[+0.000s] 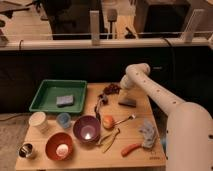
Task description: Place grapes in table surface
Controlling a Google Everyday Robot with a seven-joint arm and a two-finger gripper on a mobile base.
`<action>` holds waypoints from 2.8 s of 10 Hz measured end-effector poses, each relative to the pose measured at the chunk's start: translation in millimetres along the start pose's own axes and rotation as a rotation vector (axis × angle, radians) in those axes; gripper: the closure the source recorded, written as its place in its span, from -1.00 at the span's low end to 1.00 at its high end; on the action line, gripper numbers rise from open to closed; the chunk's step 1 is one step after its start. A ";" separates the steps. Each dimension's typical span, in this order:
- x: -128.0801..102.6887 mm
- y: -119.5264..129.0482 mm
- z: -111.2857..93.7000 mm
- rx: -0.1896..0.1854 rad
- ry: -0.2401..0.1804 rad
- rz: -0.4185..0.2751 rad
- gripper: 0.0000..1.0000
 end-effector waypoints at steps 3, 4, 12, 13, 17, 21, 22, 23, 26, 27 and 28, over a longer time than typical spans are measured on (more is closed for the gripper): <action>-2.7 -8.0 9.8 0.007 -0.040 0.025 -0.60; -1.7 -10.0 11.8 0.013 -0.043 0.030 -0.60; -11.2 -16.9 35.1 0.018 -0.056 0.026 -0.60; -16.7 -16.5 38.1 0.014 -0.067 0.021 -0.60; -23.3 -13.9 46.2 -0.003 -0.091 0.012 -0.60; -23.3 -13.9 46.2 -0.003 -0.091 0.013 -0.60; -23.3 -13.9 46.2 -0.003 -0.091 0.013 -0.60; -23.3 -13.8 46.1 -0.003 -0.091 0.013 -0.60; -23.6 -13.8 46.2 -0.003 -0.092 0.013 -0.60; -23.6 -13.7 46.2 -0.003 -0.092 0.013 -0.60; -23.6 -13.6 46.3 -0.003 -0.092 0.012 -0.60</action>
